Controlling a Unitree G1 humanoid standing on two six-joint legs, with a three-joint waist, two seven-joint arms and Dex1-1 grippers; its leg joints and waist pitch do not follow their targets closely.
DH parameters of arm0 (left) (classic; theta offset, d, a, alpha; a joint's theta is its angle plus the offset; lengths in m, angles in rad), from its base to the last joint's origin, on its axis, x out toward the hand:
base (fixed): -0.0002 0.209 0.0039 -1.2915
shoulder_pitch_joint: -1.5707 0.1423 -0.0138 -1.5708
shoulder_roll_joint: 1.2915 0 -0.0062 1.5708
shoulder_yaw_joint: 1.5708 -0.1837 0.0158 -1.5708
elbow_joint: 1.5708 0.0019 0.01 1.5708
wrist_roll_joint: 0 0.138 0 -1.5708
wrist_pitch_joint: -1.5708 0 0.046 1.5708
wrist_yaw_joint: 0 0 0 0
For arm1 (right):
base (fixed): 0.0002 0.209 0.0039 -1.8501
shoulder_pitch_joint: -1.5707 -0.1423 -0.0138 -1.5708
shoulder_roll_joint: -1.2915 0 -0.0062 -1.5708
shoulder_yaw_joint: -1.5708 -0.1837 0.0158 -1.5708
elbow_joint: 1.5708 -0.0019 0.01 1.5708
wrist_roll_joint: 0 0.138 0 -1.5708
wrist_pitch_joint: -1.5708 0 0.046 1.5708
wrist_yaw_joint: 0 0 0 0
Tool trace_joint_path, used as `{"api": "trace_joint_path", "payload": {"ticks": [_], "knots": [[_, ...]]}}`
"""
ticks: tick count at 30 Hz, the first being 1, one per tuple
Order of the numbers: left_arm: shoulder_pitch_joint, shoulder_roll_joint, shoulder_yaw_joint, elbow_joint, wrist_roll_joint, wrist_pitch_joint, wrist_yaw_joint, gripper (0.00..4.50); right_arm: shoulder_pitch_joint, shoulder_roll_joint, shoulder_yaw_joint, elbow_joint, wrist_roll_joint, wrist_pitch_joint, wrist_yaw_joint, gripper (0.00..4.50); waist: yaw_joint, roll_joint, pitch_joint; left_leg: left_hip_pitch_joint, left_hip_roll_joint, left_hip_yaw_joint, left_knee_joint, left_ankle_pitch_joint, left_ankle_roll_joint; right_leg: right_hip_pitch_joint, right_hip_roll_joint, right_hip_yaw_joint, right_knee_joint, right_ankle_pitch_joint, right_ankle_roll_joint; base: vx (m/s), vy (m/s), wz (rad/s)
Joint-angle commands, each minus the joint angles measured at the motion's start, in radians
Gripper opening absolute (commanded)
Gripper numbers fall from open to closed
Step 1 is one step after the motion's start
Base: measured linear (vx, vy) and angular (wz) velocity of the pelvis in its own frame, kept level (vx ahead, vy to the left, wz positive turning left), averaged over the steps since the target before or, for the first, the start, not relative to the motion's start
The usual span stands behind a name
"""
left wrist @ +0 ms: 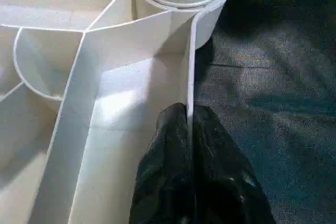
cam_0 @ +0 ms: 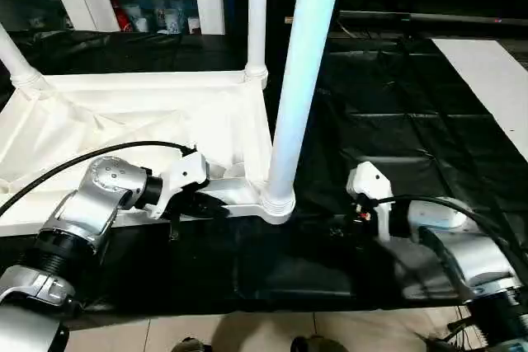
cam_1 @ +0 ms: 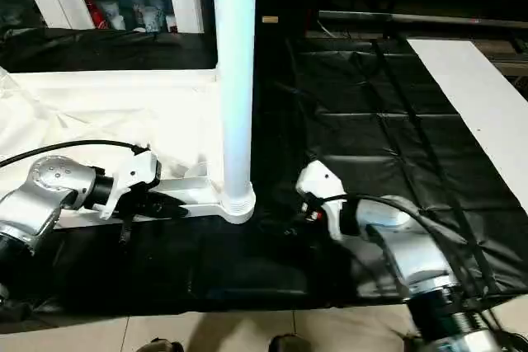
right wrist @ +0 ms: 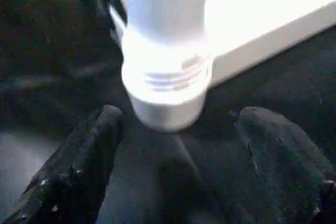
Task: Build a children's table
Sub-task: Rotate table base, then rotate leg to tighten
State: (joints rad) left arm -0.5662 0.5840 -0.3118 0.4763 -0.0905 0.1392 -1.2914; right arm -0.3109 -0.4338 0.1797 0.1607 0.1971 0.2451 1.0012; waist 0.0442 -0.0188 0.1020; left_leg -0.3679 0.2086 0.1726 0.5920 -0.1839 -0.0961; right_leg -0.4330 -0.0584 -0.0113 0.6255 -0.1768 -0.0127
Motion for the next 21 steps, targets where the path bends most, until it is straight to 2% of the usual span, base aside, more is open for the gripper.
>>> {"api": "trace_joint_path", "payload": {"ticks": [1,4,11,17,19,21], "knots": [[0.027,-0.03,-0.005,0.014,-0.004,0.049,0.044,0.03,-0.006,0.011,-0.02,-0.012,0.017,0.015,-0.018,3.89,0.003,0.003,-0.066,0.007,0.008,0.007,-0.069,-0.195,0.027,0.061,-0.048,0.03,-0.075,-0.175,-0.224,0.0,0.0,0.0],[0.032,-0.051,-0.003,0.0,-0.008,0.06,0.062,0.03,-0.002,0.031,-0.007,-0.013,0.013,-0.002,-0.023,3.89,0.004,0.001,-0.063,0.004,0.007,0.006,-0.07,-0.2,0.025,0.06,-0.049,0.03,-0.078,-0.203,-0.21,0.0,0.0,0.0],[0.04,-0.085,-0.007,-0.044,-0.004,0.08,0.066,0.03,-0.045,0.098,0.012,0.055,-0.027,-0.052,-0.1,3.89,0.001,0.004,-0.06,0.005,0.006,0.005,-0.075,-0.219,0.013,0.055,-0.049,0.03,-0.084,-0.257,-0.189,0.0,0.0,0.0],[0.043,-0.089,-0.007,-0.059,0.004,0.093,0.073,0.03,-0.098,0.137,0.019,0.156,-0.082,-0.092,-0.17,3.89,0.0,0.006,-0.062,0.005,0.006,0.007,-0.074,-0.193,0.013,0.056,-0.048,0.031,-0.079,-0.19,-0.204,0.0,0.0,0.0],[0.043,-0.089,-0.006,-0.061,0.005,0.096,0.075,0.03,-0.106,0.144,0.019,0.171,-0.084,-0.094,-0.179,3.89,0.0,0.003,-0.061,0.004,0.005,0.008,-0.074,-0.193,0.015,0.057,-0.047,0.031,-0.079,-0.183,-0.204,0.0,0.0,0.0],[0.044,-0.089,-0.006,-0.063,0.007,0.098,0.077,0.03,-0.11,0.147,0.02,0.177,-0.083,-0.096,-0.18,3.89,0.0,0.005,-0.06,0.004,0.006,0.007,-0.076,-0.201,0.017,0.057,-0.049,0.031,-0.081,-0.197,-0.201,0.0,0.0,0.0]]}}
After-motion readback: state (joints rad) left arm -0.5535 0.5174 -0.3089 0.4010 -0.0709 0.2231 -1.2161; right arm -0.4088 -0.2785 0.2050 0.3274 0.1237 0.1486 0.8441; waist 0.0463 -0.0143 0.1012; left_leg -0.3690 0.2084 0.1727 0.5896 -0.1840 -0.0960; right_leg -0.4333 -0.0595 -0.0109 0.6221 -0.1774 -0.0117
